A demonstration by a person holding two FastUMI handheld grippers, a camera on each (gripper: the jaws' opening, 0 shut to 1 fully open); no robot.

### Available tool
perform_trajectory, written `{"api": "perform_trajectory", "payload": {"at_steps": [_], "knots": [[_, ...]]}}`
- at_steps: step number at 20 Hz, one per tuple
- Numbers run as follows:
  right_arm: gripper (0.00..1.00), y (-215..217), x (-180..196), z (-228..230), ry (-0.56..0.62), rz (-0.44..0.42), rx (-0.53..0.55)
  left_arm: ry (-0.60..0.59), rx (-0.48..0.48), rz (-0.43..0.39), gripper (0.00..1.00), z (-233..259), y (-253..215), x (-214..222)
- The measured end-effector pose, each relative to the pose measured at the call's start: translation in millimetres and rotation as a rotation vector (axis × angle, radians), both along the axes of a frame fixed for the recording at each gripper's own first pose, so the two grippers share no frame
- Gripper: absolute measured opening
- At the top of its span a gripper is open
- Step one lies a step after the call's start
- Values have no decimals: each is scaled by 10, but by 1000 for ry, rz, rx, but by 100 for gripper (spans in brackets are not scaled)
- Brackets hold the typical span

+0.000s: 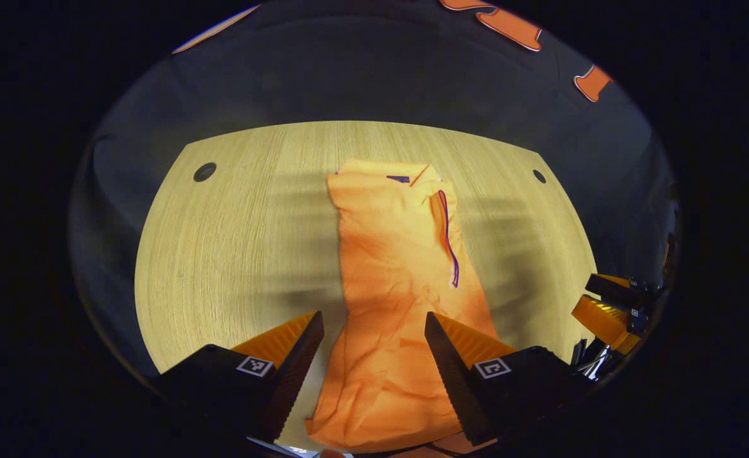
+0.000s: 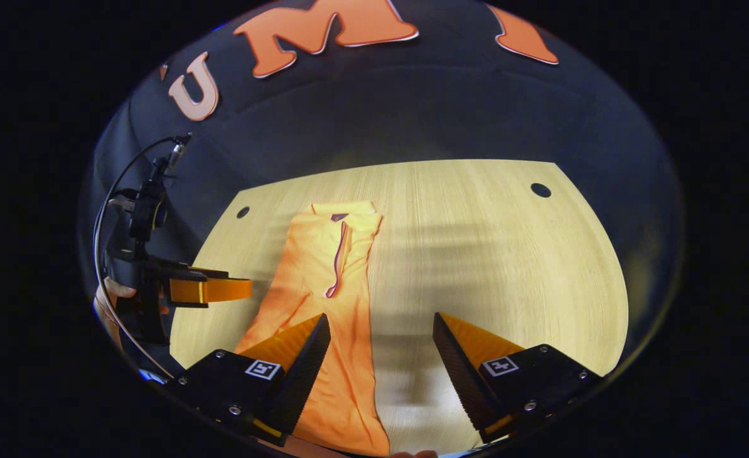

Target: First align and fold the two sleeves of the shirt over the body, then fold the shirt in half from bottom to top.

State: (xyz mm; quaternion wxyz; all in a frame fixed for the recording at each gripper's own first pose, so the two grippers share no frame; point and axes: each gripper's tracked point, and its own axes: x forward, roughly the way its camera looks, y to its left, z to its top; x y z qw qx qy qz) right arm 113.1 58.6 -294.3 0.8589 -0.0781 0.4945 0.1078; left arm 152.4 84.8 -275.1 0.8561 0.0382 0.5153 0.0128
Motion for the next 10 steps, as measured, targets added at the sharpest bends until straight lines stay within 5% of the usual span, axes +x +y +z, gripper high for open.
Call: {"api": "perform_trajectory", "payload": {"at_steps": [10], "knots": [[99,107,-743,-618,166,79,-151,92,-9,53,99,-455,265,-1085]]}}
